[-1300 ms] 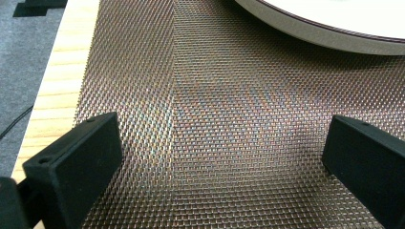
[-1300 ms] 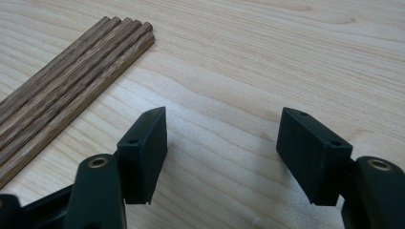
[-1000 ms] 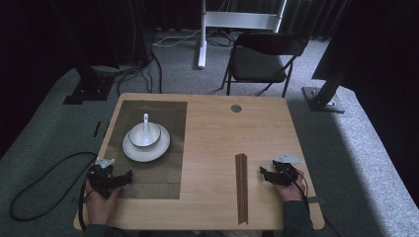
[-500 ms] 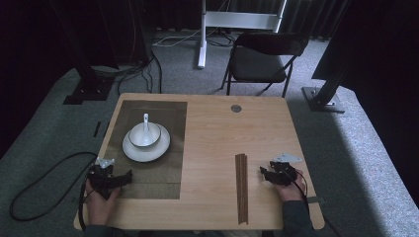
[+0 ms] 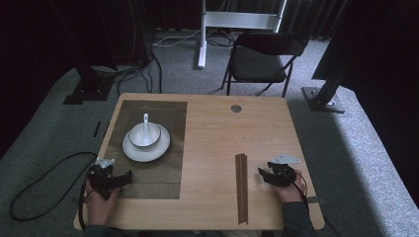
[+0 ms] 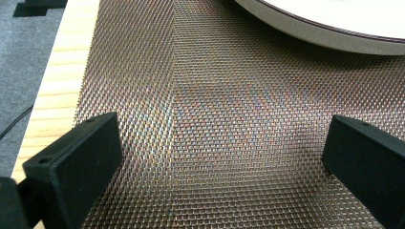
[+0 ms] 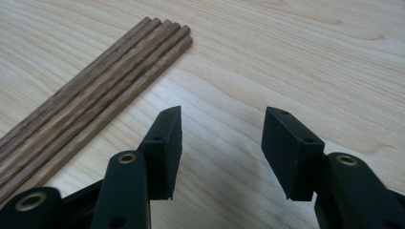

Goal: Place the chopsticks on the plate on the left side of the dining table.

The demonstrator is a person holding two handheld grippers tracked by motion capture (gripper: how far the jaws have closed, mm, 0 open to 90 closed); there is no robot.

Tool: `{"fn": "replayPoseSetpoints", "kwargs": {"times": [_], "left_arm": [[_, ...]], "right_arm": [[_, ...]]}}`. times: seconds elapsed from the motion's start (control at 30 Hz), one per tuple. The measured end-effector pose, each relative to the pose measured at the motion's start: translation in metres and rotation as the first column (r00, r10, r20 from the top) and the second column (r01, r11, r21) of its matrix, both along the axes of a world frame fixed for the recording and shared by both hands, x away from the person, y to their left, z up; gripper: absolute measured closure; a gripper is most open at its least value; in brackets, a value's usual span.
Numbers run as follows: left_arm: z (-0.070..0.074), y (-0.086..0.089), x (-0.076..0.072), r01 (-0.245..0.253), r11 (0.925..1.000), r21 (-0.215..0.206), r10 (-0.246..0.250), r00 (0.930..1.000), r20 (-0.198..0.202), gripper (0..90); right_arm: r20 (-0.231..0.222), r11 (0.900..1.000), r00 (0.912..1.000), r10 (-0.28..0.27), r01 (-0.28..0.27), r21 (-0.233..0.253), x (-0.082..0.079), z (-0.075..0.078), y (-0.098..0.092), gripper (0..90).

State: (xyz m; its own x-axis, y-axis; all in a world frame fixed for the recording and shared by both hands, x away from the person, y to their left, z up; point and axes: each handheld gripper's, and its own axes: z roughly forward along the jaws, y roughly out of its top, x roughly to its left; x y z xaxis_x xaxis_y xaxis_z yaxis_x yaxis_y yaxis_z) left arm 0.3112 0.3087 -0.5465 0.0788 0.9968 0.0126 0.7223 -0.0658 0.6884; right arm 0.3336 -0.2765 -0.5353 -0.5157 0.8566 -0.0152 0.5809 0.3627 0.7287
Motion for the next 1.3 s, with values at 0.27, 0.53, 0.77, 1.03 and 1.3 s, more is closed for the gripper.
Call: {"fn": "replayPoseSetpoints", "kwargs": {"times": [0.27,0.53,0.77,1.03,1.3], "left_arm": [[0.000,0.000,0.000,0.000,1.0000,0.000,0.000,1.0000,0.000,0.2],[0.000,0.000,0.000,0.000,1.0000,0.000,0.000,1.0000,0.000,0.2],[0.000,0.000,0.000,0.000,1.0000,0.000,0.000,1.0000,0.000,0.2],[0.000,0.000,0.000,0.000,1.0000,0.000,0.000,1.0000,-0.001,0.2],[0.000,0.000,0.000,0.000,1.0000,0.000,0.000,1.0000,0.000,0.2]], "right_arm": [[0.011,0.999,0.9993,0.036,-0.036,0.002,-0.005,0.005,0.006,49.0],[0.019,0.998,0.9979,0.062,-0.062,0.012,-0.010,0.008,0.010,48.9],[0.021,0.995,0.9950,0.098,-0.098,0.017,-0.013,0.010,0.017,48.9],[0.018,0.992,0.9917,0.127,-0.127,0.018,-0.015,0.009,0.024,49.0],[0.013,0.988,0.9886,0.150,-0.150,0.020,-0.017,0.009,0.030,49.0]]}}
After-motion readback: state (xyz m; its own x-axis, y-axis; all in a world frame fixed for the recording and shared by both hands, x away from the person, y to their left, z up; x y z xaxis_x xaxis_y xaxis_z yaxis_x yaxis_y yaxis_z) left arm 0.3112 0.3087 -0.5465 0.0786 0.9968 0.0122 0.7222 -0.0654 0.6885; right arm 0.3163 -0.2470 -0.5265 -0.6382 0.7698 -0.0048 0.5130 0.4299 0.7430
